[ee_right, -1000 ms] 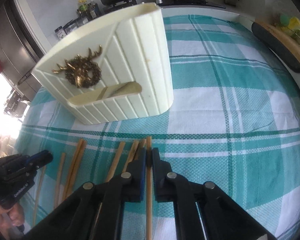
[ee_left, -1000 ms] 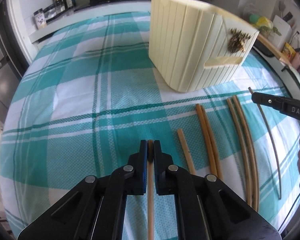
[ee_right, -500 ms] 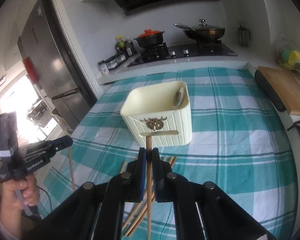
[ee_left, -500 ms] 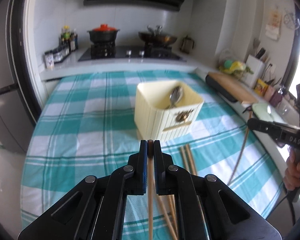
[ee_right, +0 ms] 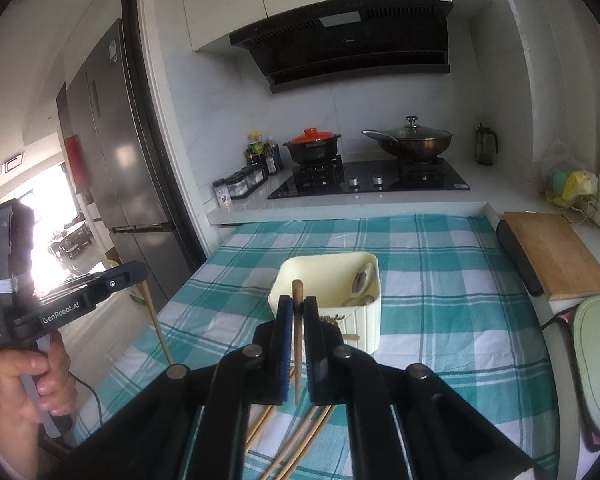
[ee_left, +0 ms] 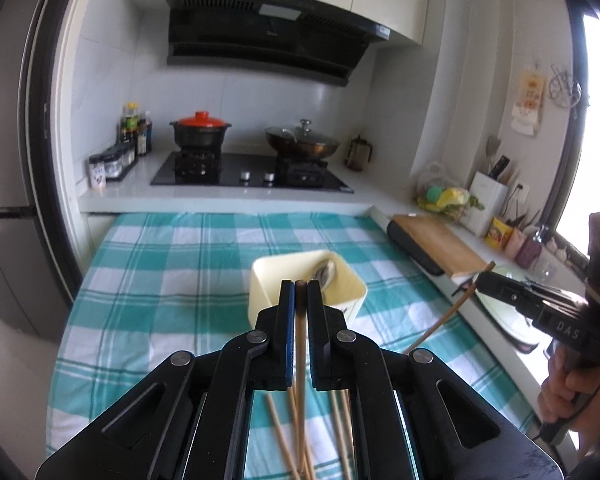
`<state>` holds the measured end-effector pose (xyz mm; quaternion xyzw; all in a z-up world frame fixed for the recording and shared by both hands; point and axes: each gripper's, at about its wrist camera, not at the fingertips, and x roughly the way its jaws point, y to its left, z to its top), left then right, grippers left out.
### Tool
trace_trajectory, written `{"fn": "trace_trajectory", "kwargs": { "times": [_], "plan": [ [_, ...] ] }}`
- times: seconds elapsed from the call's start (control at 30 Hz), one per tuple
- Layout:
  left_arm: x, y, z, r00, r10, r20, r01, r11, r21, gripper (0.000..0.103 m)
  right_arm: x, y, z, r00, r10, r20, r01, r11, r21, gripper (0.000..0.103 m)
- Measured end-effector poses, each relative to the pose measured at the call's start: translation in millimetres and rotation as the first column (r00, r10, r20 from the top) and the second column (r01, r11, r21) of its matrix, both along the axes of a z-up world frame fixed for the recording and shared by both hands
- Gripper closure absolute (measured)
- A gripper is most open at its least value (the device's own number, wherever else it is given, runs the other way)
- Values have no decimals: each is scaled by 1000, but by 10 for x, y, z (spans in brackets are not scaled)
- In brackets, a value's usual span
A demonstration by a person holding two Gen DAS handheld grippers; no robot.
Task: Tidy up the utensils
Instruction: 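Lift both chopsticks upright and lower them into the cream box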
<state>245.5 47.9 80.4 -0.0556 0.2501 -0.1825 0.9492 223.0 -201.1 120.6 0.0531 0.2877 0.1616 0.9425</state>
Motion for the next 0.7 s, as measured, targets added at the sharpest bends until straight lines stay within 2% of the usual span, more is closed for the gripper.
{"fn": "trace_trajectory", "kwargs": {
  "times": [0.3, 0.53, 0.7],
  "plan": [
    [379, -110, 412, 998, 23, 63, -22, 1000, -16, 100, 236, -20, 348, 999, 0, 41, 0, 1000, -7, 97],
    [864, -316, 757, 992, 47, 120, -46, 999, -14, 100, 651, -30, 640, 998, -7, 66, 9, 999, -31, 97],
    [1246, -520, 750, 989, 68, 133, -69, 998, 2, 100, 1077, -1, 694, 998, -14, 67, 18, 998, -56, 97]
  ]
}}
